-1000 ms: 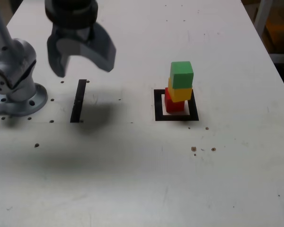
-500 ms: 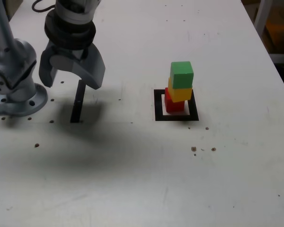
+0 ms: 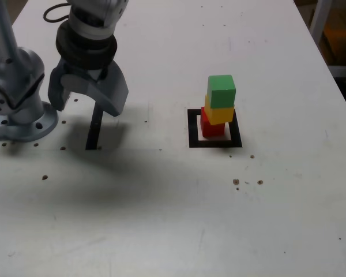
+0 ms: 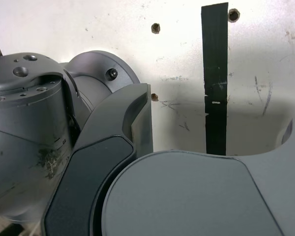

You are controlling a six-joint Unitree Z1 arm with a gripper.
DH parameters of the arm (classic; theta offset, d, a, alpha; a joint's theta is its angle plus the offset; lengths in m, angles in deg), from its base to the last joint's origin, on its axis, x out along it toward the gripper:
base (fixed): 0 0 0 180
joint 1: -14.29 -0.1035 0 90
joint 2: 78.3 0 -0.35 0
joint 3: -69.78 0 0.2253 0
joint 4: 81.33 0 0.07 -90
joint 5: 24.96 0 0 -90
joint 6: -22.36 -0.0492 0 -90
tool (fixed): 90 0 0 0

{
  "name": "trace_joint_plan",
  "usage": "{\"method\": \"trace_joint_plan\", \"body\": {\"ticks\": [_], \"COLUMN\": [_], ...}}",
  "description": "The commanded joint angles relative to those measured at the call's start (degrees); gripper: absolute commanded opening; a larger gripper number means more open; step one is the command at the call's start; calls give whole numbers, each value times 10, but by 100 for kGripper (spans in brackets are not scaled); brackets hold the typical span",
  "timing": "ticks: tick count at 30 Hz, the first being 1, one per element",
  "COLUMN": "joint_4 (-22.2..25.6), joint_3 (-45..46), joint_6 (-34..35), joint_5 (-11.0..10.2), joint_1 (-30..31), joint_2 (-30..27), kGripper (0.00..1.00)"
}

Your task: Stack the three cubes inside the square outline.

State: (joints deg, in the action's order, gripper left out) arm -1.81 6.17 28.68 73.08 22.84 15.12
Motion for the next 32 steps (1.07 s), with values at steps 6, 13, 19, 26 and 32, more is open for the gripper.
{"method": "trace_joint_plan", "body": {"ticks": [6,13,19,26,32], "joint_4": [0,1,0,2,2], "joint_3": [0,0,-1,-3,-6], "joint_6": [-1,-1,-1,2,3], "joint_5": [5,7,7,9,10], "joint_1": [2,2,2,2,2], "joint_2": [-1,0,0,1,1], "kGripper": [99,99,99,100,100]}}
